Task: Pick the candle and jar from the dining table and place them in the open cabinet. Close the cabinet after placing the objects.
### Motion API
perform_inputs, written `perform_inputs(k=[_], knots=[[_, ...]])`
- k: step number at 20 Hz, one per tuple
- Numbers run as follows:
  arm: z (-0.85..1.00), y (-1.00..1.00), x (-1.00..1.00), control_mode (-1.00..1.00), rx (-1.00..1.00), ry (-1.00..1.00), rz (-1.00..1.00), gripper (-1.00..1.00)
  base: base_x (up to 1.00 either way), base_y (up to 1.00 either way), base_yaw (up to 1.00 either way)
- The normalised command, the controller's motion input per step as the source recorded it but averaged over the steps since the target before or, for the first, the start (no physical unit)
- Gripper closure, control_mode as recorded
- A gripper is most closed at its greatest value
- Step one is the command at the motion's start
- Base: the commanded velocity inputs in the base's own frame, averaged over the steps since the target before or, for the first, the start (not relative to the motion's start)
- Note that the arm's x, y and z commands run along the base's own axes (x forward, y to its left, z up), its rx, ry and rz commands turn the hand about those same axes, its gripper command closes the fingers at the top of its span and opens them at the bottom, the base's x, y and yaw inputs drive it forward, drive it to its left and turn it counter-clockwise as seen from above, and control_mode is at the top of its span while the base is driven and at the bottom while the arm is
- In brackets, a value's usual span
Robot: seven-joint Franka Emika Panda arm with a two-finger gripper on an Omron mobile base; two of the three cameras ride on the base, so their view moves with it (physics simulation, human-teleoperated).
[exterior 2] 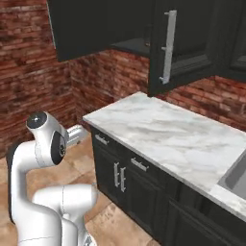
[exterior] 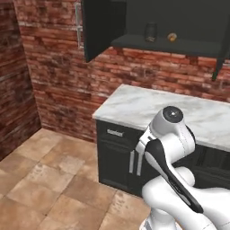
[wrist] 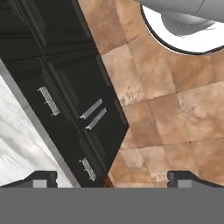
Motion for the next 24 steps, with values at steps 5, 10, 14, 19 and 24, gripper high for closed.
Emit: perform_inputs(k=[5,10,14,19,24], knots=[[0.00,0.00,0.00,1.00,0.00,0.00,0.00,-1.00,-0.57,-0.67,0.54],[0.00,0.00,0.00,1.00,0.00,0.00,0.00,-1.00,-0.67,-0.71,0.55],[0.00,0.00,0.00,1.00,0.00,0.00,0.00,-1.00,-0.62,-0.66,0.55],[0.00,0.00,0.00,1.00,0.00,0.00,0.00,-1.00,-0.53,-0.49,0.52],[0.00,0.00,0.00,1.00,0.00,0.00,0.00,-1.00,-0.53,-0.47,0.51]])
